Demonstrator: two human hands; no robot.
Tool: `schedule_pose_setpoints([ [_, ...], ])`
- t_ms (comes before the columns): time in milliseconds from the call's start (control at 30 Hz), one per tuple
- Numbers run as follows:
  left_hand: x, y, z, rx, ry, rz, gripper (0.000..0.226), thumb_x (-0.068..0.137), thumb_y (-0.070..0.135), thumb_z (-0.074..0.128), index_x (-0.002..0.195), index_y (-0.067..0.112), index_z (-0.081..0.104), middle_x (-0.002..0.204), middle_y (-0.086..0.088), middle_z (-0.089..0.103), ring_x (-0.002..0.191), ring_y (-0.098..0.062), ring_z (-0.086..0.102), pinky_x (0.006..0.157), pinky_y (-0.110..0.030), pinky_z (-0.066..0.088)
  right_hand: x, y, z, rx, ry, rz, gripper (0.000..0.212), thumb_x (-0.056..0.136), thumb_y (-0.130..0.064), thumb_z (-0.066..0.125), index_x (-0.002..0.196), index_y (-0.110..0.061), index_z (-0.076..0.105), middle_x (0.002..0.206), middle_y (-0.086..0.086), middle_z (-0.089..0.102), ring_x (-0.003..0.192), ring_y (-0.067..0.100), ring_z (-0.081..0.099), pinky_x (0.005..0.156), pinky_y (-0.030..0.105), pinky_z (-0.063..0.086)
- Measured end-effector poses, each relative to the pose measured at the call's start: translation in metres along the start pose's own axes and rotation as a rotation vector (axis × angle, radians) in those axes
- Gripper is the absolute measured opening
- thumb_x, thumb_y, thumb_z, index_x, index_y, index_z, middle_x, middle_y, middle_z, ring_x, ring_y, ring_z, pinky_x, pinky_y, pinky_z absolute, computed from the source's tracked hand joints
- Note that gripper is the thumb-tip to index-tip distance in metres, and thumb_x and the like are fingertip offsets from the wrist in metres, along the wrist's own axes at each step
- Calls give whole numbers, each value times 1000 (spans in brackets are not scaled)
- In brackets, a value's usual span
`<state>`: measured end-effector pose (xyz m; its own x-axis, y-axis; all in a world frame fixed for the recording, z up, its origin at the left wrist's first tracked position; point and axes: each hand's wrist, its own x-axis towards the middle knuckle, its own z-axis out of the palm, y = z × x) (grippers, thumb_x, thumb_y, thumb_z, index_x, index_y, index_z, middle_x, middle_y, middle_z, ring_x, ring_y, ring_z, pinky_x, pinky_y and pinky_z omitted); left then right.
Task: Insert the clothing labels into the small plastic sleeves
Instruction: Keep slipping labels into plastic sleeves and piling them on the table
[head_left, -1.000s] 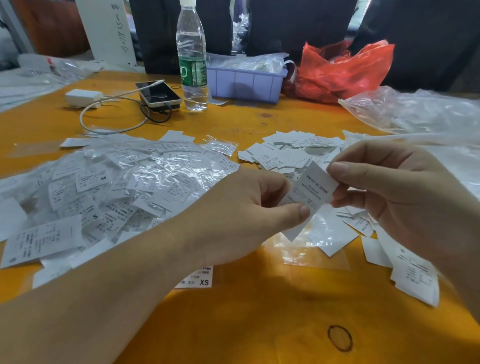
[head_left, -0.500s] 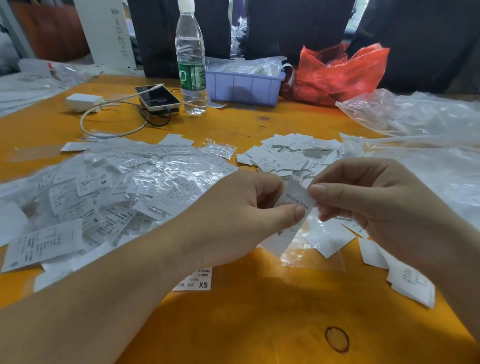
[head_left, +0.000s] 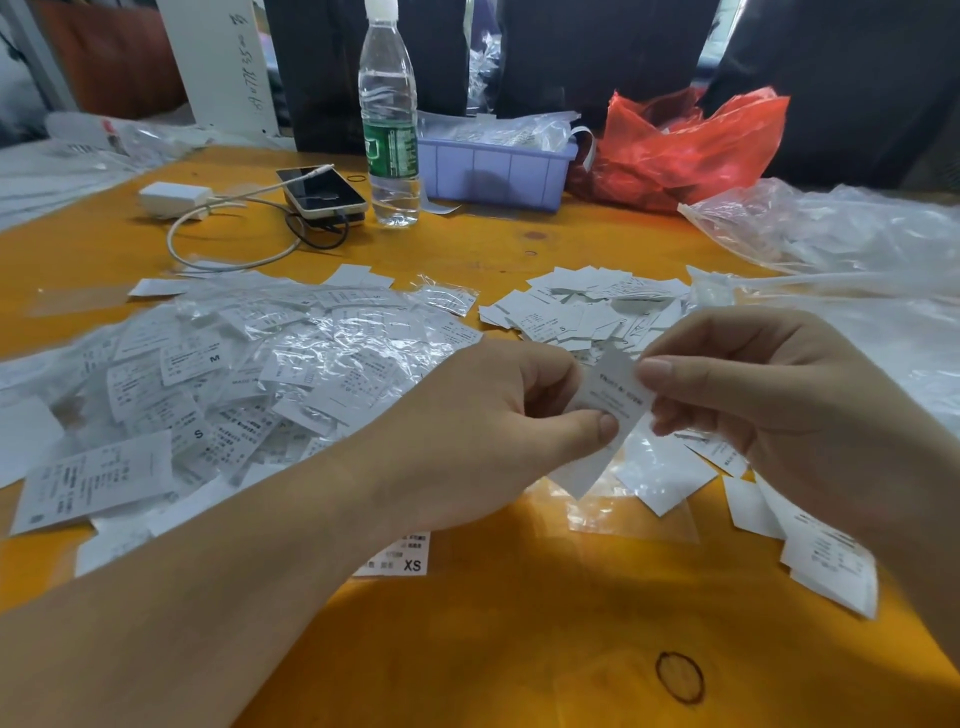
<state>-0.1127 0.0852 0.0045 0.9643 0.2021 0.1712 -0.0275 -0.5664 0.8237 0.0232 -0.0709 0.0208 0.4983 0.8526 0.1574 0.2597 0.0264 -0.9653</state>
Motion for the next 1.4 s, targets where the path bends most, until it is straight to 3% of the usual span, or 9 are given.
schedule_pose_setpoints([
  [233,1,-4,1,-6,3,21,26,90,37,66,77,15,64,62,5,51,56,-6,46,51,-18,37,-1,4,8,-125,-72,-23,11,73,-25,74,79,-16,76,74,9,70,67,21,64,64,26,55],
  [467,2,-5,1,10,4,33,30,90,37,65,78,10,62,63,0,49,56,-7,45,51,-20,36,-2,5,8,-144,-100,9,16,76,-28,77,82,-13,76,73,8,69,68,21,64,65,28,57],
  [600,3,-3,-8,4,94,10,18,89,34,67,87,16,65,75,-9,65,64,-18,63,54,-32,49,-3,2,5,-172,-65,4,24,71,-36,77,83,-15,76,75,9,70,68,21,65,66,25,56],
  [667,3,-3,-17,24,178,-13,8,86,35,68,89,28,64,77,1,69,67,-8,67,48,-20,51,-4,1,4,-267,-39,-33,26,71,-43,70,83,-20,75,75,4,71,69,19,66,68,23,56],
  [833,2,-3,-29,489,341,7,10,84,38,61,92,38,55,63,11,57,65,-5,59,47,-17,44,-7,2,7,-491,-45,-71,14,77,-39,67,84,-29,74,81,-11,72,80,7,68,72,28,54],
  [933,1,-7,-34,703,282,-162,20,86,31,60,104,38,53,72,11,52,69,-9,54,57,-29,47,-7,2,7,-520,-66,-65,15,77,-38,65,85,-29,73,82,-10,72,81,9,68,73,31,55],
  [1100,0,-13,-40,935,149,-438,35,83,30,56,116,39,49,101,12,51,93,-14,50,63,-28,40,-7,3,6,-540,-87,-62,16,77,-40,64,86,-29,73,81,-12,72,79,8,68,70,27,55],
  [1233,1,-12,-28,1005,164,-258,42,83,32,59,123,38,48,119,9,45,114,-18,42,85,-32,37,-7,4,6,-584,-57,-78,16,76,-40,64,86,-31,72,81,-14,70,80,6,67,71,26,54],
  [1400,-3,-7,-3,742,45,3,29,86,48,56,113,40,53,113,15,44,113,-9,35,92,-30,37,-7,9,4,-703,-76,-31,16,77,-35,66,92,-34,71,86,-15,67,89,3,61,80,27,50],
])
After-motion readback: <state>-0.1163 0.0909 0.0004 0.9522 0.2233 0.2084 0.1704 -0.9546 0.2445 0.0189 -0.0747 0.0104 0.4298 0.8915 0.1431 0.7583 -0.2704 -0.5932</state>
